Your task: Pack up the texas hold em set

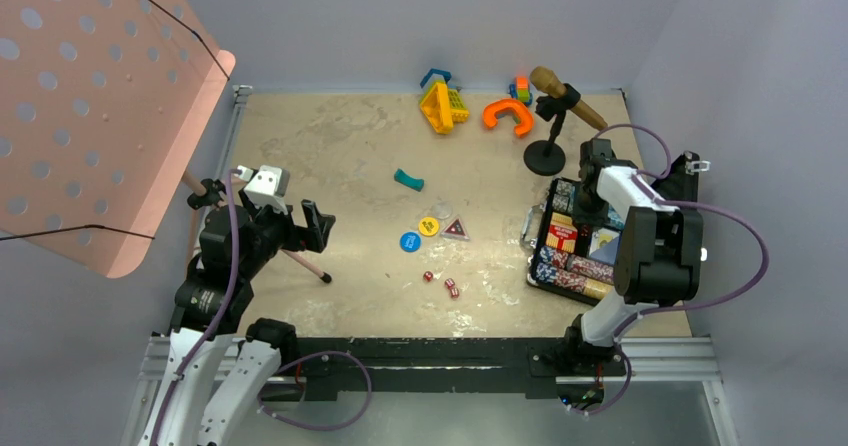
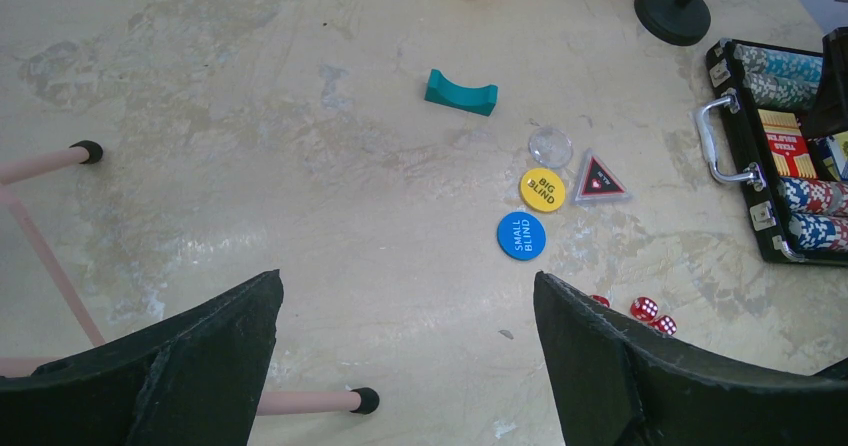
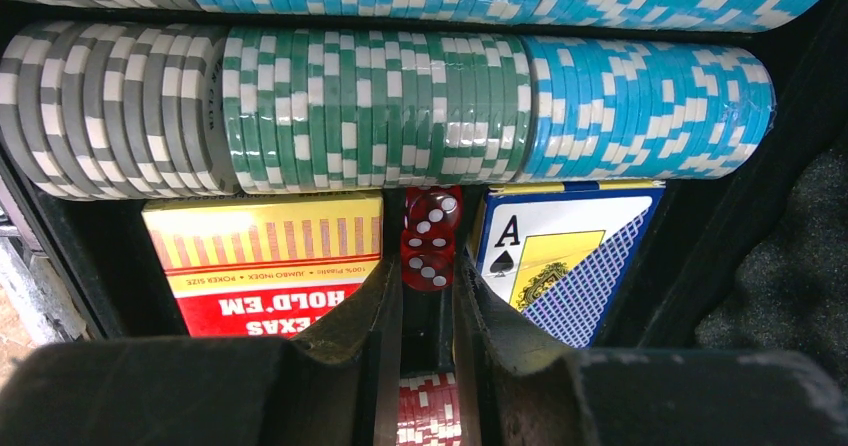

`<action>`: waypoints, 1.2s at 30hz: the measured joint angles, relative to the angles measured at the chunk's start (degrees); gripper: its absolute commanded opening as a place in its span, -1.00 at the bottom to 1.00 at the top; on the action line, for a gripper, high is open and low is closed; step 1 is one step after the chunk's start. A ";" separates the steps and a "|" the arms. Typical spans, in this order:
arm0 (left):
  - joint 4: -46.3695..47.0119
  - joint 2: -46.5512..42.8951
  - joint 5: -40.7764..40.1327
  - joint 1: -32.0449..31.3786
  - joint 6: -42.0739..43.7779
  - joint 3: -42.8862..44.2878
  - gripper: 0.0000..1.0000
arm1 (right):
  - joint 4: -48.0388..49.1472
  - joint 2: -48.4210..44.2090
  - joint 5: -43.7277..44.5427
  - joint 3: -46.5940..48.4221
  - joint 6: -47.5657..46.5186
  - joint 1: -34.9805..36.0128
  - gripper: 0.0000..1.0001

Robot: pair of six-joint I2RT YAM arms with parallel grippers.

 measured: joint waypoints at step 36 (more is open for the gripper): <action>0.02 0.02 0.00 0.00 0.00 -0.39 0.98 | 0.13 0.85 1.36 0.70 -0.02 -0.42 -0.05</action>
